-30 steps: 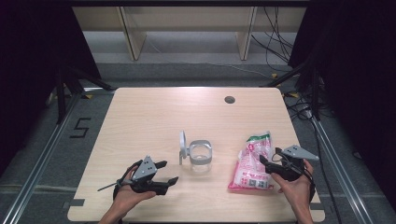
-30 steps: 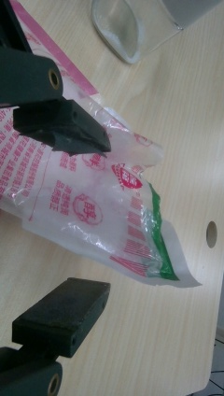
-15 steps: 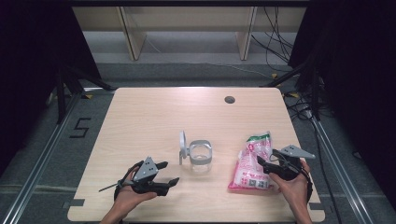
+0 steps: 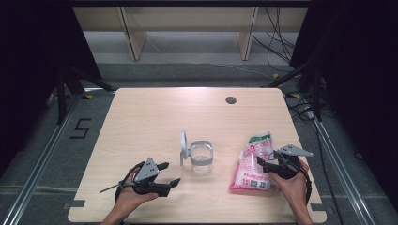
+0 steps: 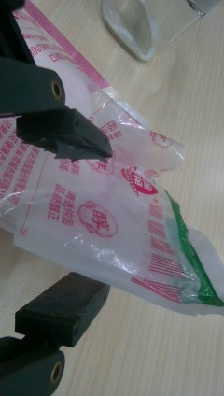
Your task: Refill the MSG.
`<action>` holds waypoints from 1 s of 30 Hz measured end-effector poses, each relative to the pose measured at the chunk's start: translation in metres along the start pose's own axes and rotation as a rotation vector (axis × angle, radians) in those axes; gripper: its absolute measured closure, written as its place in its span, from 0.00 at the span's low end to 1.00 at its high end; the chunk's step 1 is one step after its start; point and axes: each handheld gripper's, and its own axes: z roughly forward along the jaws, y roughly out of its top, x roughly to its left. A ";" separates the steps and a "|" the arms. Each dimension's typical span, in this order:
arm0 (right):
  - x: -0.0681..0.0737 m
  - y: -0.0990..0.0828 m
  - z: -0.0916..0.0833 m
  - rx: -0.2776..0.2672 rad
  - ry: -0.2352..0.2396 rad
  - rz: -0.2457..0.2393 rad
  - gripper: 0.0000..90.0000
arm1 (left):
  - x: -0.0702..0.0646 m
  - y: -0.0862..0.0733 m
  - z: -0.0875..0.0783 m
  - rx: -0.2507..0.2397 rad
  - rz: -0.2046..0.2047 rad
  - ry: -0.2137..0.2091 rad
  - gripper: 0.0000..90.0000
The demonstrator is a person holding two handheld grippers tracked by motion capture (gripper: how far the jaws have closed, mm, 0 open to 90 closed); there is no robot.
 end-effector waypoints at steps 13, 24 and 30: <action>0.000 0.000 0.006 0.031 0.042 0.079 0.52 | 0.000 0.000 0.001 -0.001 0.012 -0.009 0.30; -0.003 0.001 0.006 0.029 0.084 0.071 0.69 | -0.002 0.000 0.002 0.002 0.007 -0.010 0.30; 0.001 0.002 0.006 0.036 0.075 0.092 0.78 | -0.002 0.000 0.002 0.013 0.010 -0.009 0.30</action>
